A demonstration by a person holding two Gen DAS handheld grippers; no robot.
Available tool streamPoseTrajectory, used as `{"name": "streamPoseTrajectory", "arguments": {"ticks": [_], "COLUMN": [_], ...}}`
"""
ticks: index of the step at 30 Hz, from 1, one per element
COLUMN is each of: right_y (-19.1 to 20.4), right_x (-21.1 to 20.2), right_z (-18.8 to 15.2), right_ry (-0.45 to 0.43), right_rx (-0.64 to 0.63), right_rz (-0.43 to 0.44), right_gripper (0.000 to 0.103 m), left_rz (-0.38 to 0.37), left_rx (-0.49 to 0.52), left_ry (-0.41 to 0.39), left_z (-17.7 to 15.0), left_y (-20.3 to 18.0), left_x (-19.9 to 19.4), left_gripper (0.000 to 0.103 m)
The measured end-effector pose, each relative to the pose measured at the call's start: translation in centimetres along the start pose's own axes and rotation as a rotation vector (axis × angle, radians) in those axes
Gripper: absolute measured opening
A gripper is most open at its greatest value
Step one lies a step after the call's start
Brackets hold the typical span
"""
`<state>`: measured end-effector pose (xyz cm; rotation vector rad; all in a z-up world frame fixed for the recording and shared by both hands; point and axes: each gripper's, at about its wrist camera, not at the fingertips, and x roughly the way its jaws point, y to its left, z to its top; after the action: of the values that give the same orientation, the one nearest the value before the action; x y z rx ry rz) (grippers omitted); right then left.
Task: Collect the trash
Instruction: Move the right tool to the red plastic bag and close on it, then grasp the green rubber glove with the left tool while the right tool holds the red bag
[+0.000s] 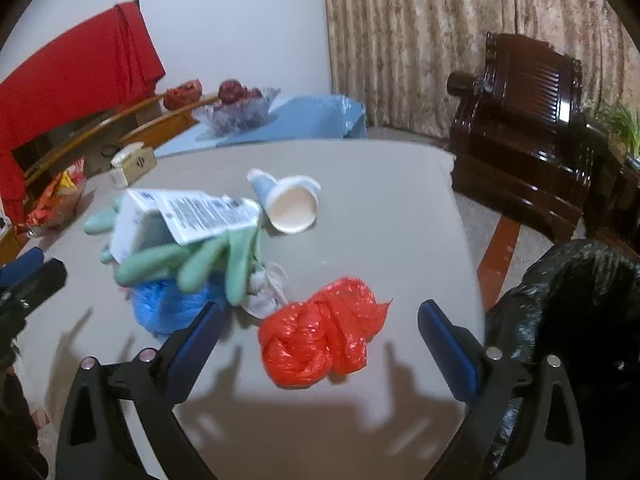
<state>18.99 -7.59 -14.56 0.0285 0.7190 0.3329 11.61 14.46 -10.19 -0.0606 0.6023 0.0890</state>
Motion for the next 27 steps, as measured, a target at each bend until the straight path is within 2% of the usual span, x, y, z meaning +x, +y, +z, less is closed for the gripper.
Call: {"name": "streamPoseTrajectory", "arguments": {"ticks": [4,9,13,16,18,24,27], "right_y": [0.1,0.3,0.4,0.5,0.7,0.2,0.0], "right_x": [1.0,2.3,2.8,2.8,2.6,1.0,-0.1], "right_z": [-0.2,-0.3,-0.4,-0.4,-0.5,-0.1,0.5], "right_ry": [0.028,0.076,0.098,0.098,0.094,0.058,0.03], "right_rx": [-0.006,-0.019,-0.023,-0.019,-0.028,-0.012,-0.012], "right_rz": [0.0,0.018,0.035,0.069,0.073,0.075,0.071], "right_gripper": [0.094,0.082,0.067,0.049,0.042,0.039,0.039], "left_rz": [-0.001,-0.014,-0.021,-0.026,-0.029,-0.025,-0.032], "left_rx": [-0.008,-0.001,-0.005,0.002,0.009,0.012,0.019], "left_ry": [0.016,0.029,0.028,0.027,0.024,0.015,0.009], "left_z": [-0.3,-0.6,-0.6,-0.6,-0.5,-0.2,0.3], "left_y": [0.0,-0.5,-0.9,-1.3,-1.6,-2.1,-2.6], "left_x": [0.8,1.5,1.8,1.9,1.9,2.0,2.3], "left_gripper": [0.092,0.092,0.092,0.092,0.092,0.092,0.086]}}
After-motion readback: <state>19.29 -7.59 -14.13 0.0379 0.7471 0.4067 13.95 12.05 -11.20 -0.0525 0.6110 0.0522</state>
